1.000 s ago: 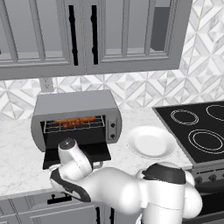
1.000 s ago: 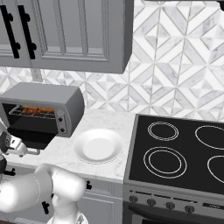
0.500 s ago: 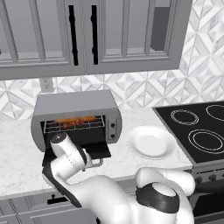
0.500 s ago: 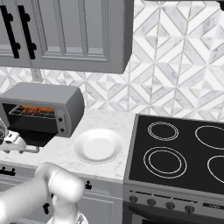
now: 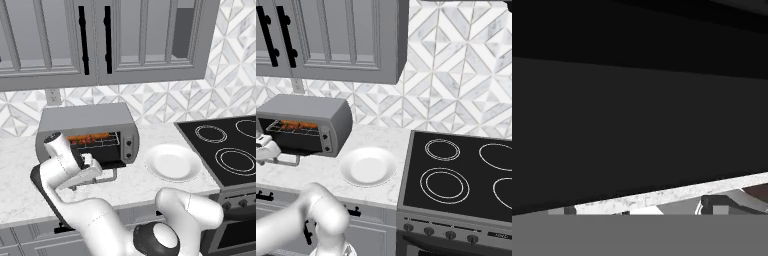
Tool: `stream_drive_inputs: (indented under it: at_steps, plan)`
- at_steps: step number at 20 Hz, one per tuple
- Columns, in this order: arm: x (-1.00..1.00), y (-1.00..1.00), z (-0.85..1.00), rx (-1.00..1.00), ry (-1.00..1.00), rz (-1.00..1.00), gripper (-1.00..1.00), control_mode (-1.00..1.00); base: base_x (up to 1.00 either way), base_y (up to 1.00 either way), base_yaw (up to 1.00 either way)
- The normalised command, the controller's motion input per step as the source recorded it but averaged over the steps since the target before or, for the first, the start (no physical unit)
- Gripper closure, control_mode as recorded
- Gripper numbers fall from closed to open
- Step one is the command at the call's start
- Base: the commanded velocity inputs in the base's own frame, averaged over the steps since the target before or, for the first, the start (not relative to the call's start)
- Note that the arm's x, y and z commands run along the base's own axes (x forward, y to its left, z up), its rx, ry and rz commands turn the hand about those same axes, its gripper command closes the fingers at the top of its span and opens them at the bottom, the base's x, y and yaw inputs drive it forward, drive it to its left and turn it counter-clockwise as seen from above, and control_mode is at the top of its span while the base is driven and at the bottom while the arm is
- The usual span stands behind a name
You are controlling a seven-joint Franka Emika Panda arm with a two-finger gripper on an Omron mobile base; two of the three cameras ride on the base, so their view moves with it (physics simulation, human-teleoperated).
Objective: Pick up the kebab skewer and baguette bread, and place them inside the toaster oven. Close the toaster oven door and start by setting the timer.
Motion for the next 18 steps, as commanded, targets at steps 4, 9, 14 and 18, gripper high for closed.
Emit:
stream_drive_inputs:
  at_steps: [4, 9, 14, 18]
  plan:
    - [0.98, -0.29, 0.03, 0.10, -0.31, 0.09, -1.00, -1.00, 0.00, 0.00, 0.00]
    - [0.85, -0.23, 0.00, 0.10, -0.35, 0.09, -1.00, -1.00, 0.00, 0.00, 0.00]
    - [0.61, -0.18, -0.06, 0.08, -0.48, 0.11, -1.00, -1.00, 0.00, 0.00, 0.00]
    - [0.29, -0.14, -0.29, 0.07, -0.58, 0.11, -1.00, -1.00, 0.00, 0.00, 0.00]
